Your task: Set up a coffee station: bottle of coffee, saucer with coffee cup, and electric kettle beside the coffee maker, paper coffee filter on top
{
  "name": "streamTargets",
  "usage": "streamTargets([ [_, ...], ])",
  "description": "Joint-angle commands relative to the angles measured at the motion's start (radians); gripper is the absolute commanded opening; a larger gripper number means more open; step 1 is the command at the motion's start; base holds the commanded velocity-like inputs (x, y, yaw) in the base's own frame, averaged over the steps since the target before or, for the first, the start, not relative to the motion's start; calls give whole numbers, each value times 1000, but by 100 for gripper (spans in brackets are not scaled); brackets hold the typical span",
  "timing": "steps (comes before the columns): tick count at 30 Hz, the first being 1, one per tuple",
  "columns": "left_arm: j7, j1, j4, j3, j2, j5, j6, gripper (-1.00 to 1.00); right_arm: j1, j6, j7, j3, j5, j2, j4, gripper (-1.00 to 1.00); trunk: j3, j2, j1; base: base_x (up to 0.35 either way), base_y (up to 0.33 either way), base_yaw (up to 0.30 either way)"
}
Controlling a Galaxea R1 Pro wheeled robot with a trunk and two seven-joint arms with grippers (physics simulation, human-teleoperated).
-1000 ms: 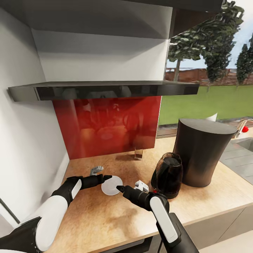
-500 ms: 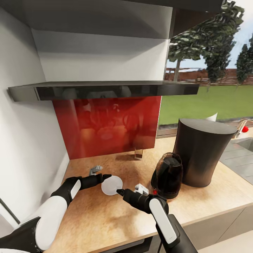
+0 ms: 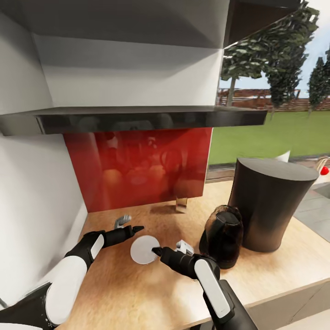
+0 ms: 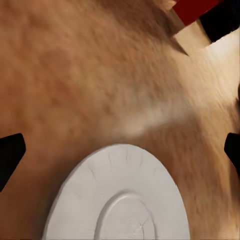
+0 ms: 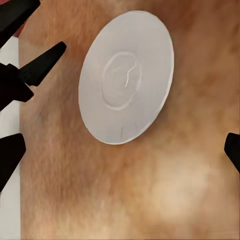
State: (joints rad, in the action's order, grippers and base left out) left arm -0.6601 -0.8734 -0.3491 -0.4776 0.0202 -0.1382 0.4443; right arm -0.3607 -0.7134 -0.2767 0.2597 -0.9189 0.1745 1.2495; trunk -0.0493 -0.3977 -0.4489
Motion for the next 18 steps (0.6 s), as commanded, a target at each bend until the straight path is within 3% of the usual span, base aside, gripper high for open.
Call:
streamTargets([
  [1,-6,-1,-2,-9,1,-10,7,100,-1,-1,-10,0,-11,0,1,100,-2,-2,-1,168,0,0],
  [18,-2,0,30,-9,1,-10,11,100,0,-1,-10,-1,-9,0,-2,100,-2,-2,-1,37,0,0],
])
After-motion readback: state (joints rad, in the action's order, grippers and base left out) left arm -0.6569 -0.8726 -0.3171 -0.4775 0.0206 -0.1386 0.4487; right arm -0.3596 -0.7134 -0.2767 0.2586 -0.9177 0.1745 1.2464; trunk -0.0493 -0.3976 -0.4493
